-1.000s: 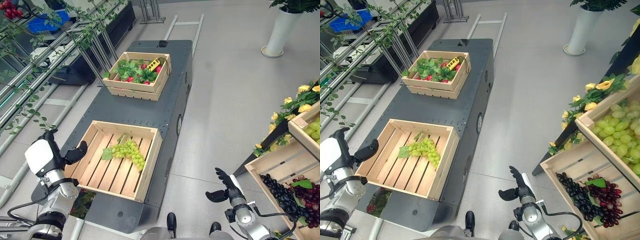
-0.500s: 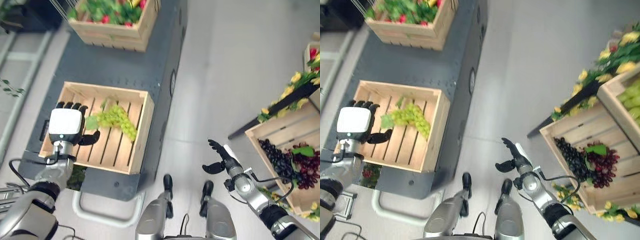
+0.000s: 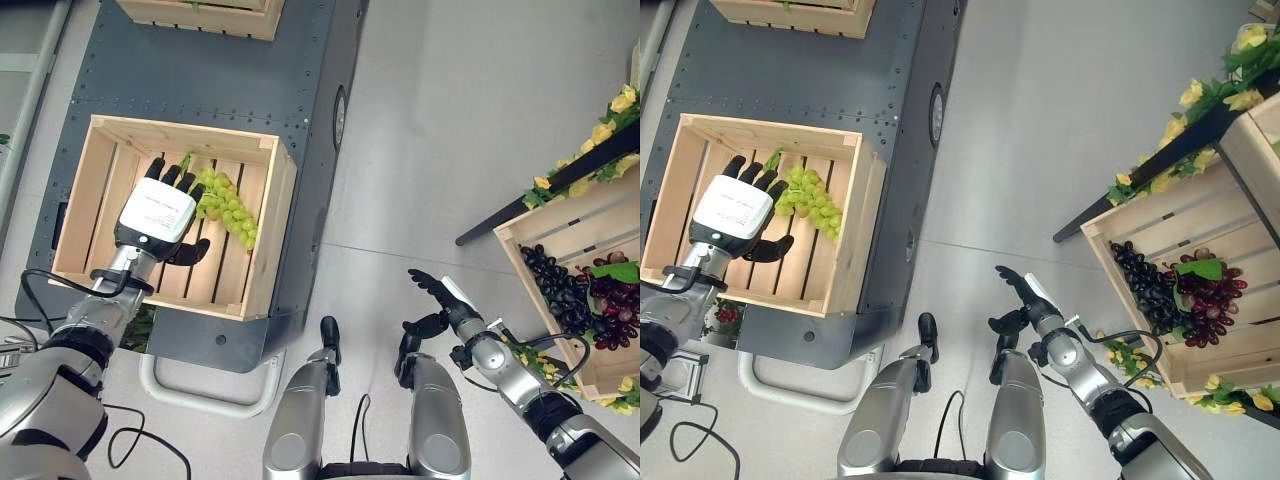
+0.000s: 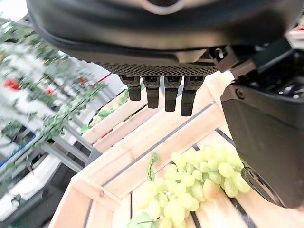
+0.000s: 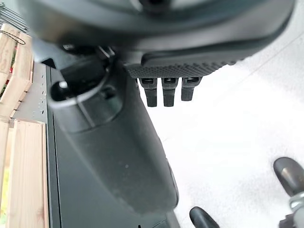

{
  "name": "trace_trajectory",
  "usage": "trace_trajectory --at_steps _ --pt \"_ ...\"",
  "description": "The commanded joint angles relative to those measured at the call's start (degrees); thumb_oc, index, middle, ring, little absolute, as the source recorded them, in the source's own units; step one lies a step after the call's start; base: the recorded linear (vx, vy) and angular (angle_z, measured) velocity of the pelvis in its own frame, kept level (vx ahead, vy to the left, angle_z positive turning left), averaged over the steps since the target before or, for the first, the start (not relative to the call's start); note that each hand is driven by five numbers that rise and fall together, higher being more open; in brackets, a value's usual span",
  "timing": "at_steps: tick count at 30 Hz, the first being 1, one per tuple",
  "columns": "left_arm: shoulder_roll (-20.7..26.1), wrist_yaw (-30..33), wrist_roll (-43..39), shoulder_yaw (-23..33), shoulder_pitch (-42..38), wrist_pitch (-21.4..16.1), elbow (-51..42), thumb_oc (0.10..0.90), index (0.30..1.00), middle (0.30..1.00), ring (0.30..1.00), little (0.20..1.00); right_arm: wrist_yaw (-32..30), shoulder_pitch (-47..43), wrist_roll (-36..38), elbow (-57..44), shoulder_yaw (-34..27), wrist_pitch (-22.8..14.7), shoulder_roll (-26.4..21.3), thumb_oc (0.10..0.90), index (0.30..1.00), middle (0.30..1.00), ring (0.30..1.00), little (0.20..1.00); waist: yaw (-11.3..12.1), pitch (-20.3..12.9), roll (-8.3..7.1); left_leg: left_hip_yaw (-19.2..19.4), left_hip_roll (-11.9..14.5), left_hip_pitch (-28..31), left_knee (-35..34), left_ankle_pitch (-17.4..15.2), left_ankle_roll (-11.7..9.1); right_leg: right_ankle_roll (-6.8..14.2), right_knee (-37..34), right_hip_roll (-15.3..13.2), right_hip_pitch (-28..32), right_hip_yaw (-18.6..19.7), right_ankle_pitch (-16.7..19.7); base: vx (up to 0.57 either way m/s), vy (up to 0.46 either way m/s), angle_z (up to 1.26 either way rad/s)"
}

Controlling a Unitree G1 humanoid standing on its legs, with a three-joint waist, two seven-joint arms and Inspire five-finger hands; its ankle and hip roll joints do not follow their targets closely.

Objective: Pick up the fruits from the basket on one side to the basket on the other side

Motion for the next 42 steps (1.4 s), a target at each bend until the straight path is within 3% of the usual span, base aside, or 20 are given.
trace_trajectory --at_steps 1,5,9,19,29,42 --pt "7.83 5.8 1.42 3.19 -5.7 4.22 -1.7 0.8 0.9 0.9 0.9 0.9 1.45 0.38 2.4 -5.51 -1.68 -4.26 -2.3 0.8 0.9 0.9 0.9 0.9 -0.85 -0.78 -0.37 3.3 0.6 0.27 9.08 -11.48 -0.99 -1.7 2.75 1.34 1.54 1.02 -4.12 -0.02 0.028 0.04" --pt "8.72 5.13 4.01 3.25 -7.22 3.34 -2.82 0.8 0.9 0.9 0.9 0.9 1.64 1.14 2.44 -6.16 -2.46 -4.5 -2.88 0.8 0.9 0.9 0.9 0.9 -1.06 -0.78 -0.57 3.53 0.92 -1.39 10.29 -11.99 -0.67 -1.8 4.2 1.35 -0.38 1.23 -4.45 -0.02 0.035 0.03" --pt "8.57 -0.03 8.16 1.01 -9.97 2.46 -2.07 0.8 0.9 0.9 0.9 0.9 3.05 0.56 4.33 -7.08 -3.01 -4.0 -3.3 0.8 0.9 0.9 0.9 0.9 -1.62 -0.78 -1.12 3.93 1.43 -3.2 11.31 -12.24 -0.52 -1.59 5.05 1.72 -2.52 1.7 -4.15 -0.01 0.016 -0.01" --pt "8.63 0.0 7.08 -0.21 -12.85 4.88 -0.51 0.8 0.9 0.9 0.9 0.9 3.95 1.17 5.54 -7.89 -3.42 -3.56 -3.66 0.8 0.9 0.9 0.9 0.9 -1.95 -0.78 -1.76 4.82 2.39 -7.01 14.39 -13.83 0.38 -1.36 8.04 1.46 -6.98 2.02 -4.37 0.0 0.049 -0.02" --pt "8.04 -10.69 7.65 -2.26 -14.57 6.21 2.13 0.8 0.9 0.9 0.9 0.9 3.48 1.2 8.45 -10.51 -3.88 -3.66 -3.94 0.8 0.9 0.9 0.9 0.9 -2.17 -0.78 -2.37 5.6 2.92 -10.69 16.13 -14.82 0.99 -0.65 10.78 0.93 -11.77 2.61 -3.66 0.0 0.055 0.0" --pt "6.72 -15.82 9.88 -4.78 -16.58 6.21 5.7 0.8 0.9 0.9 0.9 0.9 3.12 -0.53 12.41 -11.86 -3.39 -4.11 -4.75 0.8 0.9 0.9 0.9 0.9 -2.21 -0.78 -3.92 5.57 3.47 -15.19 16.99 -14.67 1.1 -0.55 11.66 0.69 -16.13 1.83 -2.65 -0.01 0.031 0.02"
